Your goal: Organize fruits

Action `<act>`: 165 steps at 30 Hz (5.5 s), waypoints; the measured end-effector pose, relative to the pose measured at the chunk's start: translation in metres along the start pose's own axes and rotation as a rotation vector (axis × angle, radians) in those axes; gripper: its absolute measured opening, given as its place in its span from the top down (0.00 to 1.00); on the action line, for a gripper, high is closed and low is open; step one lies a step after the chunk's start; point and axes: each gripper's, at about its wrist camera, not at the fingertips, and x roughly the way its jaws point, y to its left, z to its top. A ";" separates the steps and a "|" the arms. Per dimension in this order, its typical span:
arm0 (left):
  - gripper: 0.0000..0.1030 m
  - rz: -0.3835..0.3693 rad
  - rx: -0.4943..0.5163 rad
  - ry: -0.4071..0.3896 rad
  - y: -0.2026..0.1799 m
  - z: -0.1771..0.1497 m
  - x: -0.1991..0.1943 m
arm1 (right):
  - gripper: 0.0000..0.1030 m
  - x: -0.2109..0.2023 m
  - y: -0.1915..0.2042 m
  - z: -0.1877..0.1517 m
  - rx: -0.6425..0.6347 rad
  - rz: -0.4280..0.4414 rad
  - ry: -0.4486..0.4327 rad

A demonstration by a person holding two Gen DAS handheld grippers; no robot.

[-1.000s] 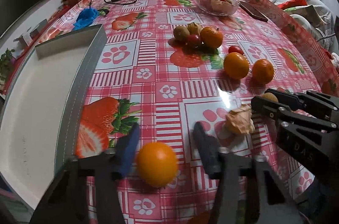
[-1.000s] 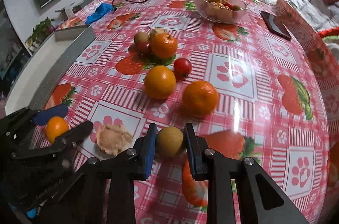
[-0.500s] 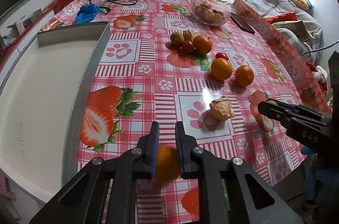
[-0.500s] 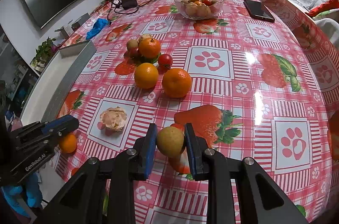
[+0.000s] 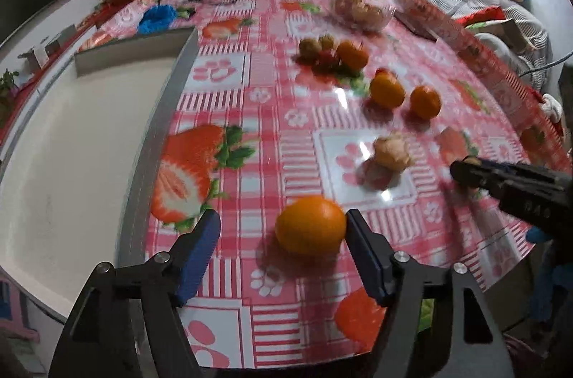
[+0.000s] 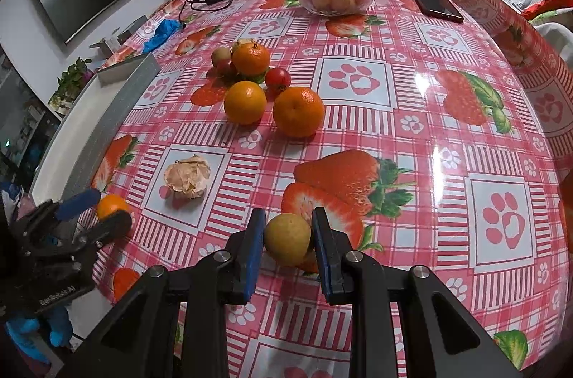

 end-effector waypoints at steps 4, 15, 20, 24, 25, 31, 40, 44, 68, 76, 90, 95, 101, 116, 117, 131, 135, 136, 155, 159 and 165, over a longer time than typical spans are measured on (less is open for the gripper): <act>0.36 0.019 0.024 -0.017 -0.006 -0.003 0.000 | 0.73 0.001 -0.001 0.000 -0.001 0.003 0.001; 0.37 0.000 0.007 -0.013 -0.009 0.008 0.007 | 0.73 0.004 -0.001 0.003 -0.007 -0.002 -0.006; 0.61 -0.017 0.041 -0.014 -0.019 0.009 0.007 | 0.73 0.003 0.002 0.001 -0.017 -0.006 -0.005; 0.61 -0.042 0.034 -0.014 -0.018 0.011 0.000 | 0.73 -0.003 0.002 0.002 -0.010 0.010 -0.011; 0.61 -0.045 0.033 -0.017 -0.018 0.012 -0.003 | 0.73 -0.004 0.002 0.003 -0.010 0.013 -0.012; 0.61 -0.057 0.014 -0.053 -0.012 0.028 -0.028 | 0.73 -0.014 0.013 0.012 -0.032 0.026 -0.028; 0.61 -0.030 -0.040 -0.095 0.026 0.045 -0.059 | 0.73 -0.021 0.043 0.033 -0.091 0.059 -0.026; 0.61 0.000 -0.076 -0.119 0.053 0.051 -0.071 | 0.73 -0.023 0.065 0.045 -0.134 0.074 -0.033; 0.61 0.183 -0.247 -0.066 0.191 0.036 -0.050 | 0.73 0.047 0.243 0.097 -0.377 0.241 0.091; 0.61 0.163 -0.259 -0.015 0.202 0.027 -0.030 | 0.73 0.076 0.266 0.092 -0.404 0.241 0.155; 0.23 0.164 -0.252 -0.024 0.200 0.023 -0.029 | 0.70 0.085 0.264 0.092 -0.399 0.218 0.190; 0.22 0.173 -0.224 -0.027 0.189 0.027 -0.035 | 0.14 0.067 0.258 0.092 -0.400 0.215 0.134; 0.21 0.154 -0.167 -0.043 0.163 0.035 -0.044 | 0.00 0.044 0.232 0.089 -0.396 0.169 0.075; 0.21 0.051 0.038 -0.029 0.046 0.049 -0.036 | 0.00 0.003 0.035 0.059 -0.026 -0.083 0.033; 0.21 0.046 0.044 -0.025 0.039 0.049 -0.034 | 0.00 0.002 0.020 0.052 0.002 -0.114 0.034; 0.17 0.084 0.055 0.032 -0.031 0.019 0.023 | 0.00 -0.013 -0.046 -0.030 0.092 -0.289 -0.038; 0.10 0.089 0.006 0.040 -0.027 0.019 0.025 | 0.00 -0.015 -0.048 -0.038 0.094 -0.294 -0.076; 0.06 0.095 -0.007 0.038 -0.025 0.018 0.026 | 0.00 -0.016 -0.047 -0.040 0.092 -0.294 -0.092; 0.00 0.152 -0.050 -0.039 -0.025 0.005 0.020 | 0.00 -0.017 -0.043 -0.050 0.101 -0.311 -0.171; 0.00 0.150 -0.059 -0.037 -0.025 0.005 0.021 | 0.00 -0.017 -0.043 -0.050 0.101 -0.311 -0.173; 0.00 0.148 -0.063 -0.038 -0.025 0.004 0.021 | 0.00 -0.017 -0.043 -0.050 0.101 -0.311 -0.174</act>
